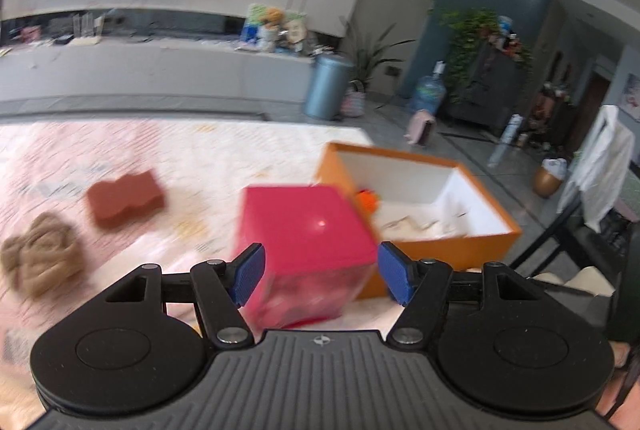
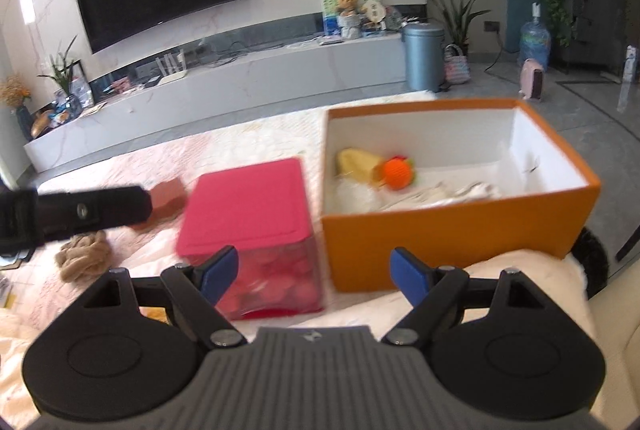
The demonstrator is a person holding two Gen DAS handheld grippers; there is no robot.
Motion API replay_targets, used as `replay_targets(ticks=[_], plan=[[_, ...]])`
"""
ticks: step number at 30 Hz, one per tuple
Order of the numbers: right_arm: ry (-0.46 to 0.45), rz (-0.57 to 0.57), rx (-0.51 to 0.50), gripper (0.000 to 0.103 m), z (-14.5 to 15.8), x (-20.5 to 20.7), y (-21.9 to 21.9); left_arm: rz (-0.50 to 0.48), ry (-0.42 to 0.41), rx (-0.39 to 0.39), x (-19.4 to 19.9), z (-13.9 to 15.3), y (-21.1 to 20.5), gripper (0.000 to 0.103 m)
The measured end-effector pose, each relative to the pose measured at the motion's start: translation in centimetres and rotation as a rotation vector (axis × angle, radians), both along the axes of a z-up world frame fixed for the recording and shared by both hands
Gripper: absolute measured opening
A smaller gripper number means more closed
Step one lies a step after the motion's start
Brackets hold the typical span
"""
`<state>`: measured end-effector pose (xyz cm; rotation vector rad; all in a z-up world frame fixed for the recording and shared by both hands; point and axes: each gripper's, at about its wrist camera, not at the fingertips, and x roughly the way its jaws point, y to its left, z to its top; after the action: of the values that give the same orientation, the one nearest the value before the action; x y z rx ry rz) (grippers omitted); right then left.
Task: Organize soft objects
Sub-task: 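Move both tools back over the remaining items on the bed, then close the right tool on the yellow Deegeo snack packet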
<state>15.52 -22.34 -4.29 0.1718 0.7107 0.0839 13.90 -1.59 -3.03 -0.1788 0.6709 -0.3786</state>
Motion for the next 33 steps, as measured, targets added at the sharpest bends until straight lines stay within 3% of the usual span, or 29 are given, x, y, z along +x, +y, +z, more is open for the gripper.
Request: replay_targets(ticks=[14, 20, 25, 33], plan=[[0.112, 0.147, -0.038, 0.076, -4.2, 0.0, 8.4, 0.194, 0.219, 0.006, -2.2, -6.6, 11.4, 0.069], [0.179, 0.208, -0.031, 0.049, -6.4, 1.3, 10.6, 0.198, 0.289, 0.018, -2.3, -9.1, 12.2, 0.064], [0.203, 0.250, -0.030, 0.016, -7.7, 2.9, 12.1, 0.189, 0.298, 0.022, -1.6, -10.0, 12.3, 0.063], [0.210, 0.328, -0.031, 0.006, -8.9, 4.7, 14.6, 0.192, 0.333, 0.000, 0.0, -11.2, 12.4, 0.046]])
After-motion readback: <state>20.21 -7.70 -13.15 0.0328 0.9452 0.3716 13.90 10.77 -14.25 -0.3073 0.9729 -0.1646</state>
